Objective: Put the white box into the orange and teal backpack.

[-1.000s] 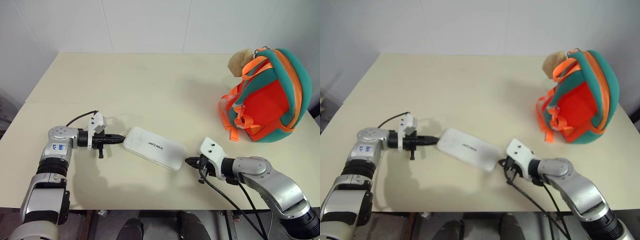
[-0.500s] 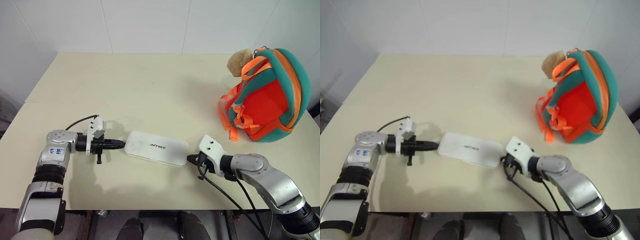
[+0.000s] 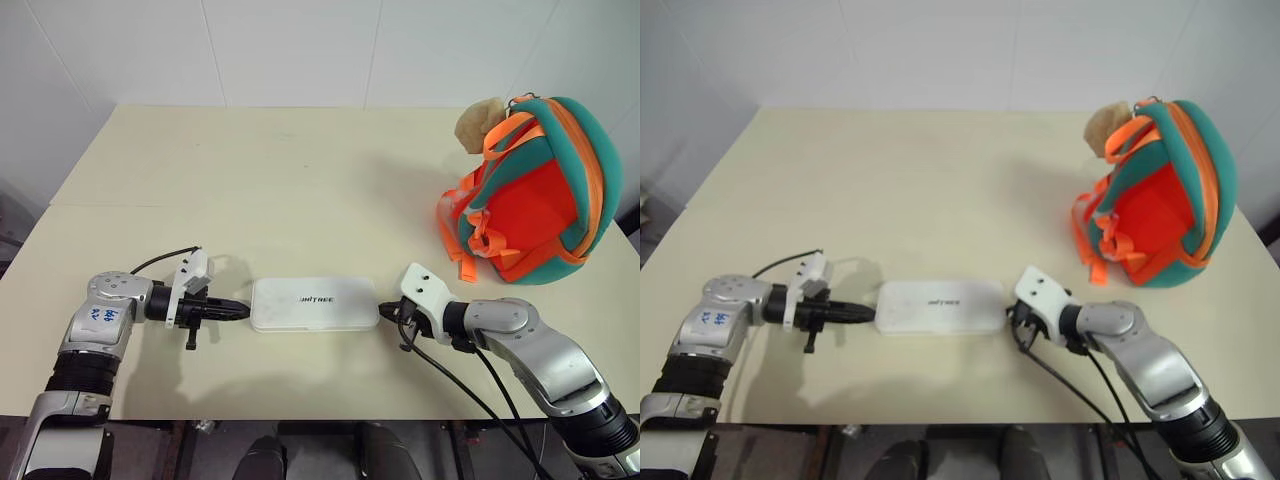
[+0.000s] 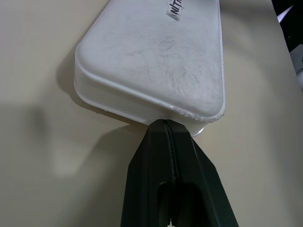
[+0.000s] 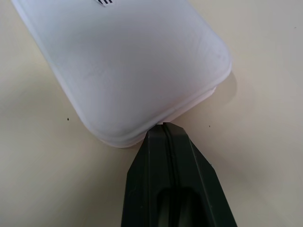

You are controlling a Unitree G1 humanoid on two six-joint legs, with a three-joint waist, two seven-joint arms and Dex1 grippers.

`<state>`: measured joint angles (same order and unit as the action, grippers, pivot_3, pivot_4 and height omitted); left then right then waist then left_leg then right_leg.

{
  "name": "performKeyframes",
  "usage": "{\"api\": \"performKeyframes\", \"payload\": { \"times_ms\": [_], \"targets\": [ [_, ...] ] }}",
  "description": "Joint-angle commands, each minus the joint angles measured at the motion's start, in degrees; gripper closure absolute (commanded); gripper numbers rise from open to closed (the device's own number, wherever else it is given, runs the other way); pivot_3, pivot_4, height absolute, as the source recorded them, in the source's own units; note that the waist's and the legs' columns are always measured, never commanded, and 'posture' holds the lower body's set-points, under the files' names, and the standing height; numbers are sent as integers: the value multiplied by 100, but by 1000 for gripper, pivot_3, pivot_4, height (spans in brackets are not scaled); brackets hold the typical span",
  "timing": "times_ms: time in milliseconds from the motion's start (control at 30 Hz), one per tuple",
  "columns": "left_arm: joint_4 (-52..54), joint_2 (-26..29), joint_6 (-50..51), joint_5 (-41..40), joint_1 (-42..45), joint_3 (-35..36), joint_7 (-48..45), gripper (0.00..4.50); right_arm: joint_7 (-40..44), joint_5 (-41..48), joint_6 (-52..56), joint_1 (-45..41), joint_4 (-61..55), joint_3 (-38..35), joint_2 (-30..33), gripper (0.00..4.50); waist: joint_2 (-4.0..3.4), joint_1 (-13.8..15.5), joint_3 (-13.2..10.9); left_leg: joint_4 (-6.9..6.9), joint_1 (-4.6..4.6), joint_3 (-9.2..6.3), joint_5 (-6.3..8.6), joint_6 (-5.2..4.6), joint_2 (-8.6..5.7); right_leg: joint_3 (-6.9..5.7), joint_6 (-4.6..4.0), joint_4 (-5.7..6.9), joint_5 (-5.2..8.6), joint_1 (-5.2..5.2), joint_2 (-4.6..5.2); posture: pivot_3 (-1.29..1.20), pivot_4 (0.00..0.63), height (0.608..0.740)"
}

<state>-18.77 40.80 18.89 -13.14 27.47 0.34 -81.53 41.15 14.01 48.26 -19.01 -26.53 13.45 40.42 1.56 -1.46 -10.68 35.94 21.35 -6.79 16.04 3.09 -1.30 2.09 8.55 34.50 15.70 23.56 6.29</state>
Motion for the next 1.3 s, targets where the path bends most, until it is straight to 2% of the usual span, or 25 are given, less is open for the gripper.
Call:
{"api": "performKeyframes", "payload": {
  "times_ms": [33, 533, 667, 767, 933, 1000, 1033, 1200, 1300],
  "targets": [
    [191, -31, -24, -153, 25, -104, -44, 4500, 212, 172, -175, -44, -392, 138, -104, 4380, 0, -1, 0, 0, 0, 0, 0, 0, 0, 0, 0, 0, 0, 0, 0, 0, 150, 740],
    [124, 84, 216, -46, 38, -196, 230, 4500, 145, -80, -282, 146, -241, -50, 126, 4380, 0, 3, 0, 1, 0, 0, 1, 0, 0, 0, 0, -1, 0, -1, 0, 0, 150, 740],
    [158, 295, 454, 126, -23, -231, 488, 4500, 131, -109, -318, 228, -207, -275, 298, 4380, 0, 2, 0, 1, 0, 0, 1, 0, 0, 0, 0, -1, 0, -1, 0, 0, 150, 740],
    [237, 468, 749, 101, -36, -158, 688, 3951, 152, -115, -378, 277, -164, -471, 488, 4380, 0, 3, 0, 0, 0, 0, 1, 0, 0, 0, 0, -2, 0, -1, 0, 0, 150, 740],
    [409, 405, 1597, -715, 291, 672, 1158, 2509, 187, -114, -544, 312, -50, -734, 637, 4380, 1, -3, -1, 2, -3, 0, 1, 0, 1, 0, -1, 3, 0, -2, -2, 0, 150, 740],
    [455, 419, 1821, -965, 283, 943, 1271, 1893, 122, -150, -601, 236, 46, -771, 576, 3657, 1, -2, -1, 2, -3, -2, 1, 0, 2, -1, -1, 4, 0, -2, -2, 0, 150, 740],
    [482, 419, 1903, -1021, 261, 1000, 1335, 1606, 92, -136, -587, 200, 71, -795, 537, 3505, 1, -4, -1, 1, -3, -1, 1, 0, 2, 0, 0, 2, 0, -3, -1, 0, 150, 740],
    [590, 370, 2418, -1338, 166, 1253, 1684, 80, 143, -152, -624, 38, 194, -735, 491, 1900, 1, -5, -1, -3, -1, 1, 2, 2, 0, 0, 0, -4, 0, -1, 1, 0, 150, 740],
    [613, 328, 2570, -1483, 143, 1368, 1894, 0, 125, -234, -695, -60, 344, -669, 459, 843, 1, 0, -1, -4, -1, 1, 3, 3, 0, 0, 0, -7, 0, -1, 1, 0, 150, 740]
  ]
}}
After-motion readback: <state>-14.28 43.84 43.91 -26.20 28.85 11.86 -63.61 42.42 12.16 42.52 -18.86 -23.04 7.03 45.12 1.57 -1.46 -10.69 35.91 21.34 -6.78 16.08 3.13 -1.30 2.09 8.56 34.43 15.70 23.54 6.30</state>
